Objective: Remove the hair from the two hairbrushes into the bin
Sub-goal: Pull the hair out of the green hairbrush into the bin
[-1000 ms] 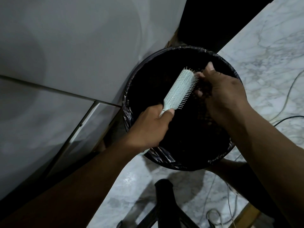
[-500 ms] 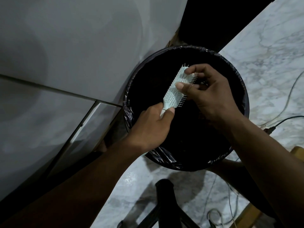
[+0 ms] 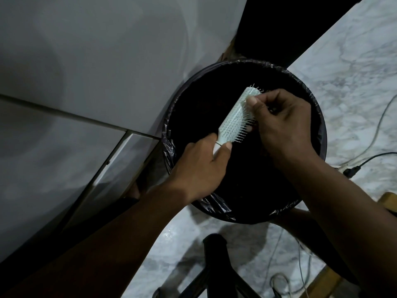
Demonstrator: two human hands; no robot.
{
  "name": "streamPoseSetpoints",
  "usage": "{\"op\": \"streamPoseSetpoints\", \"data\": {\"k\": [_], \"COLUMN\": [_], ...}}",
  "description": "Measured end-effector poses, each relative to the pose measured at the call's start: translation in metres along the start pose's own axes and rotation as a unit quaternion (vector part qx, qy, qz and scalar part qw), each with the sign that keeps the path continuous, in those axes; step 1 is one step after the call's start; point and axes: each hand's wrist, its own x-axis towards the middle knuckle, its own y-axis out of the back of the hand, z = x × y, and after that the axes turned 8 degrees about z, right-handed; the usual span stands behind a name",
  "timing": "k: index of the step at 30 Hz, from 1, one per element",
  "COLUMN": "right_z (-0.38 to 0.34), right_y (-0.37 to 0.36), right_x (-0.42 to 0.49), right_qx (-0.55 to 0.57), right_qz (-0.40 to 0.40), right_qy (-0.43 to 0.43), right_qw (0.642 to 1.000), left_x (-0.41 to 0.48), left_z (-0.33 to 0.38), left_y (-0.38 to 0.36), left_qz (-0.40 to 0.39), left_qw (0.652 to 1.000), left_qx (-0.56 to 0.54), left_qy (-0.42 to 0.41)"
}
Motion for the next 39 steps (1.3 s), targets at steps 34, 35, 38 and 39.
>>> {"op": "streamPoseSetpoints", "data": {"k": [34,35,38,39], "right_z": [-0.009,-0.009,-0.007,-0.005], "right_y": [0.010,0.011,0.011,0.011], "right_x": [0.018,0.019,0.018,0.017], "right_qx": [0.296,0.294,0.230,0.212], "right_qz": [-0.034,-0.023,-0.019,-0.019], "right_qy": [-0.260,-0.271,-0.262,-0.256], "right_qw": [0.918,0.916,0.937,0.943], "left_x": [0.001,0.002,0.005,0.005], "left_z": [-0.006,-0.007,-0.010,-0.010], "left_y": [0.002,0.002,0.001,0.002], "left_qz": [-0.023,-0.017,0.008,0.012], "left_qw": [1.000,1.000,0.999,0.999], "left_qx": [0.016,0.020,0.031,0.033], "left_qy": [-0.008,-0.001,0.013,0.017]}}
